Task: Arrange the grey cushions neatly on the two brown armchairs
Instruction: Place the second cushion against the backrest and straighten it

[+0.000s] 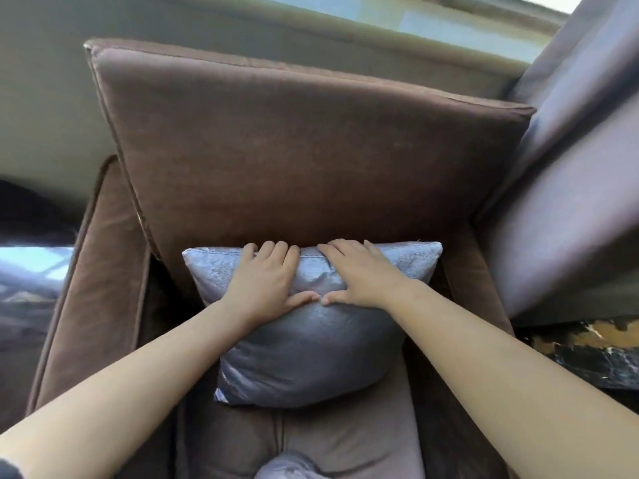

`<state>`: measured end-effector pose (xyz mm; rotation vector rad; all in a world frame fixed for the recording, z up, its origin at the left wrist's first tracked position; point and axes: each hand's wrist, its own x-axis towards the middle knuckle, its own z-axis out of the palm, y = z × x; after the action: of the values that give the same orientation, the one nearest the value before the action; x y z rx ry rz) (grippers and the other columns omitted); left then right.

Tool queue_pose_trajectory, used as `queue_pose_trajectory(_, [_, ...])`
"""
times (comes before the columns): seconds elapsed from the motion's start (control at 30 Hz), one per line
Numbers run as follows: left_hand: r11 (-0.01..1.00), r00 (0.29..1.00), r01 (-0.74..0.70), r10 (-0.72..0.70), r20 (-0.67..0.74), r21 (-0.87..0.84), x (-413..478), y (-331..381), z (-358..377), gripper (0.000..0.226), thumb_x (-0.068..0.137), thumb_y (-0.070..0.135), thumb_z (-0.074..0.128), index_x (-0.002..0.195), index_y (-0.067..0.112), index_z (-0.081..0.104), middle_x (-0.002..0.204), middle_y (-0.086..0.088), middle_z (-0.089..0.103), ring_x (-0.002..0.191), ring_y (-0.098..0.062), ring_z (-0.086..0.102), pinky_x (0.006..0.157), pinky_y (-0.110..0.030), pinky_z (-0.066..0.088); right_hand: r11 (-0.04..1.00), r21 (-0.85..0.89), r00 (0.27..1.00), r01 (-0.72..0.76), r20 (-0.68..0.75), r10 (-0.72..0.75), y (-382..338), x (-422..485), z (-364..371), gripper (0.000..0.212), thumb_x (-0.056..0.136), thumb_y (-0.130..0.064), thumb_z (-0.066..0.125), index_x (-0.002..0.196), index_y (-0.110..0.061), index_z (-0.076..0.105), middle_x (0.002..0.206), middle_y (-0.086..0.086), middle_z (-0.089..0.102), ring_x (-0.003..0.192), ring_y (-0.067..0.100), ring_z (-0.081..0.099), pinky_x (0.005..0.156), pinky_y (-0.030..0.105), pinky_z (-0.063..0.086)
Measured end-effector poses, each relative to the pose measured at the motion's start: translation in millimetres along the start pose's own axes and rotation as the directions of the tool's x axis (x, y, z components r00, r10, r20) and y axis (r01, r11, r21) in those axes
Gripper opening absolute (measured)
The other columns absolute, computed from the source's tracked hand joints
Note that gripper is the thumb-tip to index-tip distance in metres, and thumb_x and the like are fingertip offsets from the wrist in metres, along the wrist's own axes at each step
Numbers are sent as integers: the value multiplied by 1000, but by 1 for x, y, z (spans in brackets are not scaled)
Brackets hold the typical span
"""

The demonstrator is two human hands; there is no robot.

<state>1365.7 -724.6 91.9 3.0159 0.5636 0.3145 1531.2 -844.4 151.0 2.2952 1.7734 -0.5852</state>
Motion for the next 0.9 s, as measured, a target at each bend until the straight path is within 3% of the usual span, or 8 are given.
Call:
queue_pose_trajectory(0.2, [998,993,-1,-7,118,68,3,7,-17,80,86,80,30,111,9,59,97,-6,57,88,-28,53,76,-41,42,999,30,1000,23,19,-24,10,4,-4,98,72,-70,67,149,-21,31,142,-2,45,131,21,43,112,47,31])
queue_pose_trajectory(0.4, [999,993,51,-51,109,2,1,-1,-31,60,98,54,26,109,12,67,104,-8,61,93,-31,56,75,-44,45,957,291,997,-16,-74,39,23,-6,-11,54,88,-50,61,133,-22,55,131,-2,57,122,19,53,105,41,41])
queue_pose_trajectory(0.6, [995,994,94,-94,60,19,-6,-13,-31,49,98,47,38,95,10,70,91,-7,62,83,-31,57,68,-42,45,979,191,979,-74,-174,108,44,-19,0,46,98,-50,45,131,-22,59,129,-1,63,120,21,55,106,39,36])
queue_pose_trajectory(0.77, [992,992,118,-120,40,51,-25,-33,-31,52,96,49,38,101,10,72,90,-8,64,80,-33,60,67,-44,48,972,189,969,-141,-177,175,74,-34,8,46,99,-49,43,132,-20,57,128,2,63,121,23,53,105,38,36])
queue_pose_trajectory(0.83, [990,989,127,-131,73,67,-27,-38,-33,56,96,50,35,101,9,72,90,-8,64,81,-33,60,70,-46,50,978,131,960,-160,-212,185,81,-36,10,42,100,-47,42,126,-20,61,120,1,66,113,23,57,96,34,34])
queue_pose_trajectory(0.9, [985,979,149,-159,128,86,-26,-38,-37,59,96,52,29,103,10,71,91,-8,64,83,-33,61,74,-46,49,975,30,943,-219,-248,220,86,-38,11,40,100,-49,39,114,-21,63,109,-1,68,103,23,60,78,33,22])
